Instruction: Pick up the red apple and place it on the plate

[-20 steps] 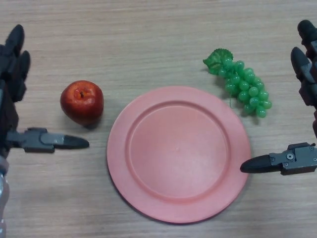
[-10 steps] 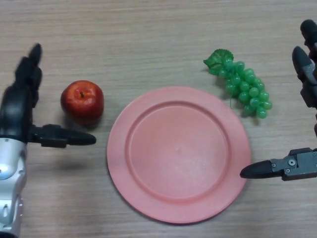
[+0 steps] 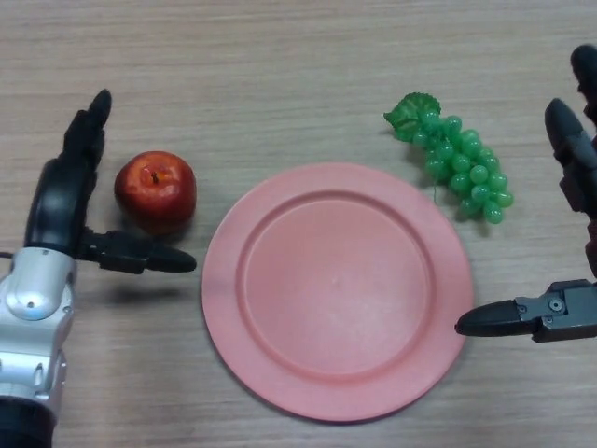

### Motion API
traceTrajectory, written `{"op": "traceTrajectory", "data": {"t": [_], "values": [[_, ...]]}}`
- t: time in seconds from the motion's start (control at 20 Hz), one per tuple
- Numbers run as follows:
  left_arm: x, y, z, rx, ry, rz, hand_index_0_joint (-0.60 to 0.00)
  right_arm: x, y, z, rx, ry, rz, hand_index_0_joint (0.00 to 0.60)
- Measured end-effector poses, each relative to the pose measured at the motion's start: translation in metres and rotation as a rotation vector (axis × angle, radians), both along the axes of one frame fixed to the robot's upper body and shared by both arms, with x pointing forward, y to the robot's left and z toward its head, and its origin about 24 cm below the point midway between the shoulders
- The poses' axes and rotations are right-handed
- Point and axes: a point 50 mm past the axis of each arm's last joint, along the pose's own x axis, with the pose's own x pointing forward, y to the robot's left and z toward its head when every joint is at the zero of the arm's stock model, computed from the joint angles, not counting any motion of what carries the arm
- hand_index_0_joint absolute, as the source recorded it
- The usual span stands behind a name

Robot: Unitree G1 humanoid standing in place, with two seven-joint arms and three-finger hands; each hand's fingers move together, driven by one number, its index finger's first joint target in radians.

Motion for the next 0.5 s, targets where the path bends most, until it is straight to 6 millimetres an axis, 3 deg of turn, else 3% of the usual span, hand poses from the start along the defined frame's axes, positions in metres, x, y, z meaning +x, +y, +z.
{"op": "traceTrajectory", "data": {"t": [0.15,0.2,0.5], "values": [[0.002,-0.004,-0.006,0.003,0.013,-0.018,-0.500,0.000,-0.001,0.000,0.001,0.002,-0.006,0.000],[0.002,-0.004,-0.010,0.018,0.026,-0.018,-0.597,0.000,-0.002,-0.001,0.001,0.004,-0.012,0.000],[-0.001,-0.004,-0.015,0.040,-0.008,-0.045,-0.600,0.001,-0.011,-0.004,-0.008,0.001,-0.043,0.000]]}}
